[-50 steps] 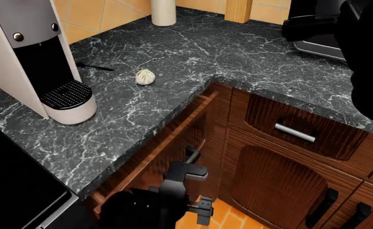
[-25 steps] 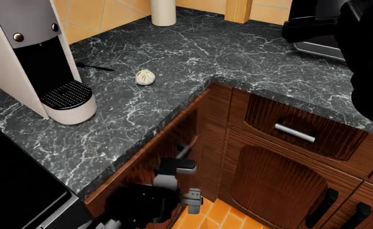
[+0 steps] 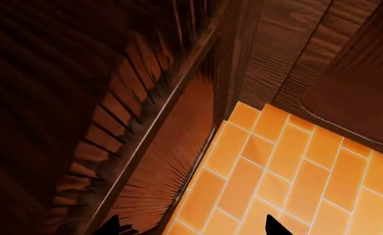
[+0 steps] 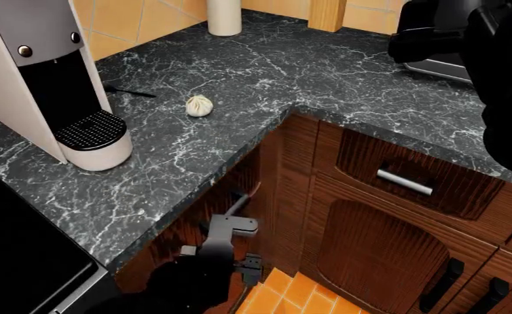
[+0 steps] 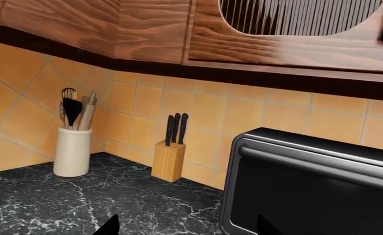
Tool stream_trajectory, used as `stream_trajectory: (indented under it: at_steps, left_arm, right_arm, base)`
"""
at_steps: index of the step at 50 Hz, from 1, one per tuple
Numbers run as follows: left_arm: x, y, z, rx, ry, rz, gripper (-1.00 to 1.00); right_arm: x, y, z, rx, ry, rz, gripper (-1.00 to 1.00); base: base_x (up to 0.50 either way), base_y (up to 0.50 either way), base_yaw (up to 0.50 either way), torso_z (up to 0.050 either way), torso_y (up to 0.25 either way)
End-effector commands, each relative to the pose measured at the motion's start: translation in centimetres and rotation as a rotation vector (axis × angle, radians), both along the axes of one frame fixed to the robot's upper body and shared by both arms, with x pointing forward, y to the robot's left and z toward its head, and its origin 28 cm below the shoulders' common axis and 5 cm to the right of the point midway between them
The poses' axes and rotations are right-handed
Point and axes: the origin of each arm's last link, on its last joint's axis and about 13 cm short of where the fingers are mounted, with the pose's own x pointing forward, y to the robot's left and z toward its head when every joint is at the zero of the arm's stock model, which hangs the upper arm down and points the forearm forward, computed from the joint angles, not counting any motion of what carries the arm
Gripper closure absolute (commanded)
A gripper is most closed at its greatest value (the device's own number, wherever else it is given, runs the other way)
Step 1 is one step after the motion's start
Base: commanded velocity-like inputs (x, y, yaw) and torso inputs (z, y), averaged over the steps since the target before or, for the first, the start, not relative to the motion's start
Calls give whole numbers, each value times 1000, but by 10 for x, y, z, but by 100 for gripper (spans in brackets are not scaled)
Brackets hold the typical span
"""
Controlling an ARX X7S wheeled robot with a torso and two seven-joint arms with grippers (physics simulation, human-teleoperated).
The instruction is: Close the right drawer.
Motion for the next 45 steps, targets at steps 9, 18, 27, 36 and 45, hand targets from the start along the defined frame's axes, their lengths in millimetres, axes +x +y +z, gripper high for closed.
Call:
stream_trajectory:
  at_steps: [9,18,27,36,45]
  left_arm:
    - [10,27,-6,206,-105,43,-100]
    - [10,34,-8,242,-83,63,-100]
    - [9,46,-11,304,-37,96,-100]
    - [10,52,-8,364,-17,129,-100]
    - [15,63,-3,400,-21,204,-100]
  right_arm:
    - [-1,1,2,13,-26,23,-100]
    - [-5,0,1,17,-32,21,-100]
    - [-7,-2,-2,21,-32,17,-100]
    - [-10,-4,-5,27,-30,9,-100]
    - [-9,-3,-4,23,-28,11,-100]
  base:
    - [0,0,0,0,0]
    - [0,0,0,0,0]
    - [0,0,0,0,0]
    - [0,0,0,0,0]
    - [0,0,0,0,1]
